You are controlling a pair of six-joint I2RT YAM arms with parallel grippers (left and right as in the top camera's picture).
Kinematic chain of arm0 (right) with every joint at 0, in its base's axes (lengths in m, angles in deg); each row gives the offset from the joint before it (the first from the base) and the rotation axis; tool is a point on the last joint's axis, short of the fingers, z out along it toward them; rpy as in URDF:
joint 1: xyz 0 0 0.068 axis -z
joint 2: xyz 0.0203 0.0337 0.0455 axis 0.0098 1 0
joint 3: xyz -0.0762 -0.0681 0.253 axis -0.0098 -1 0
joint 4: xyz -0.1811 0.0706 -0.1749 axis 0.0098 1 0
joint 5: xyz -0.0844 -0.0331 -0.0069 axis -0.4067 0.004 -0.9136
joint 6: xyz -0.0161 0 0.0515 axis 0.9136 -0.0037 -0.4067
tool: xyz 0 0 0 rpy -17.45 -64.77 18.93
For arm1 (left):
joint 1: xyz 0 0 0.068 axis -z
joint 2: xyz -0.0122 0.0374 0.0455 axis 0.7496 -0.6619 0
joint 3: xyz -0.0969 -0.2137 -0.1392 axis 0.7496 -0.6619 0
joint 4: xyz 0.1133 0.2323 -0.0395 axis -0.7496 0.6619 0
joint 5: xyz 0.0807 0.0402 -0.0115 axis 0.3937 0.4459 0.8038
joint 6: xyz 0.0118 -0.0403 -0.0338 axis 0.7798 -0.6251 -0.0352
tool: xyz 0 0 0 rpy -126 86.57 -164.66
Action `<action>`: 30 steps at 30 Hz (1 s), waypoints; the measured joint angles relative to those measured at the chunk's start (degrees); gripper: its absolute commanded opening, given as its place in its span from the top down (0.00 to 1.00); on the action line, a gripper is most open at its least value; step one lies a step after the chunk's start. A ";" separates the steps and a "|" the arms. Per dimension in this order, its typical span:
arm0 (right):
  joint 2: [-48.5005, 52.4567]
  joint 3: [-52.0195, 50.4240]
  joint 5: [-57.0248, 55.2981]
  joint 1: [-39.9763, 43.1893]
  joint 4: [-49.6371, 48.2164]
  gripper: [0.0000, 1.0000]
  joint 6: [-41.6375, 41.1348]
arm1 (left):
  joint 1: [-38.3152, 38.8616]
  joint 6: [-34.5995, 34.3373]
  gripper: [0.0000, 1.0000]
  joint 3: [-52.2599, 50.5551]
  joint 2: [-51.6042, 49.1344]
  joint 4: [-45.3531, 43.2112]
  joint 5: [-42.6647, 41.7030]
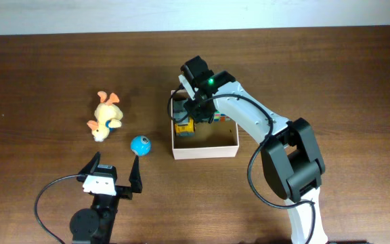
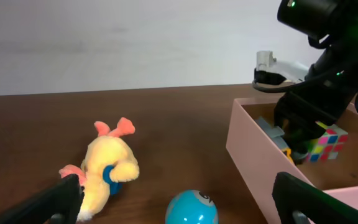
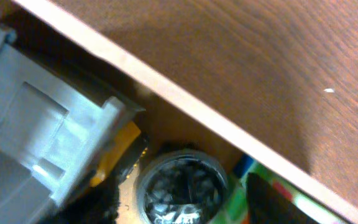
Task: Pack container
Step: 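Set the puck between truck and cube and open the right gripper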
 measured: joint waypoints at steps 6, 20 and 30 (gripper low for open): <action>-0.04 0.04 -0.28 0.00 -0.22 0.37 0.22 | 0.00 0.00 0.01 0.00 0.00 0.00 0.00; 0.13 -0.11 -0.28 0.00 0.22 0.62 -0.04 | 0.02 0.00 0.01 0.00 0.00 0.00 0.00; 0.13 0.28 -0.24 0.00 4.55 0.63 -0.04 | 0.02 0.00 0.01 0.00 0.00 0.00 0.00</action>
